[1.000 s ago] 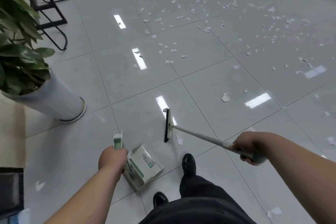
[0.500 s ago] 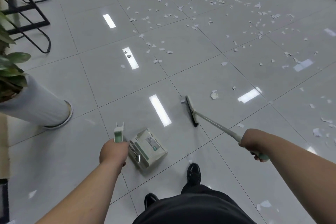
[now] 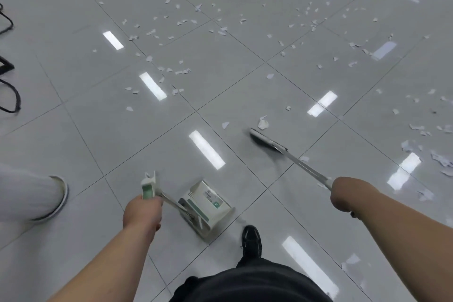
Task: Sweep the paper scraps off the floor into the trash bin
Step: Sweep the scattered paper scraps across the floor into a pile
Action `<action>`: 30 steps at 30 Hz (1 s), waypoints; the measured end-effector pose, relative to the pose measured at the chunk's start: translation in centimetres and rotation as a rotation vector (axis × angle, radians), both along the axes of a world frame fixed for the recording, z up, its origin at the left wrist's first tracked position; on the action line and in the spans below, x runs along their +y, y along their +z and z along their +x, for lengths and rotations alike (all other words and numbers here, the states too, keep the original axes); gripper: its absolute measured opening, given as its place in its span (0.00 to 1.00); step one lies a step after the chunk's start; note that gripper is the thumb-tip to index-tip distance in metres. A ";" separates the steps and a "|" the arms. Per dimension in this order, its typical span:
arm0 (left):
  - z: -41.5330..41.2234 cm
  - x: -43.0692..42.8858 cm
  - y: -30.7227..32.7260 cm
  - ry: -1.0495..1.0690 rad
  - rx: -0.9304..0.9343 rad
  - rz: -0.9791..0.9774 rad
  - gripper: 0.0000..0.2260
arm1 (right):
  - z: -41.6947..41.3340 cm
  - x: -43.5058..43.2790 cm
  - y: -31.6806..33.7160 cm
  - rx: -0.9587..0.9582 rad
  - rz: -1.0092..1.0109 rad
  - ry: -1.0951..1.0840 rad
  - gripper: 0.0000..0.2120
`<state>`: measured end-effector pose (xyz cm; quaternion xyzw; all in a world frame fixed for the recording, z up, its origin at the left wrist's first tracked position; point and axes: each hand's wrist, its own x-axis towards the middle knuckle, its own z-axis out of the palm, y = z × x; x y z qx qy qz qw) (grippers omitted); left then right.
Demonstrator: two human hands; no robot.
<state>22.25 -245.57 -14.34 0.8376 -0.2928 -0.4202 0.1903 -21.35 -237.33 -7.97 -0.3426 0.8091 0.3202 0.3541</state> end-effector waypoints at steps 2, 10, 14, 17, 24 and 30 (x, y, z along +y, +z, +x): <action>-0.4 -0.8 0.0 -0.029 -0.009 0.003 0.02 | -0.1 1.1 -0.4 -0.025 0.022 -0.019 0.39; 1.6 -4.8 -0.4 -0.221 -0.001 0.002 0.02 | 4.1 5.5 -1.4 -0.070 -0.003 -0.249 0.34; 4.8 -6.4 -0.9 -0.354 0.035 0.008 0.02 | 9.5 7.8 -2.7 -0.035 -0.068 -0.615 0.23; 8.4 -7.0 -0.6 -0.464 0.057 0.006 0.03 | 16.1 10.6 -3.0 -0.057 -0.095 -0.853 0.11; 16.7 -7.0 0.0 -0.600 0.058 0.027 0.04 | 31.2 14.7 0.1 -0.205 0.006 -1.248 0.02; 20.7 -6.2 -0.1 -0.612 0.073 0.069 0.05 | 39.0 11.5 3.3 -0.374 -0.108 -1.454 0.03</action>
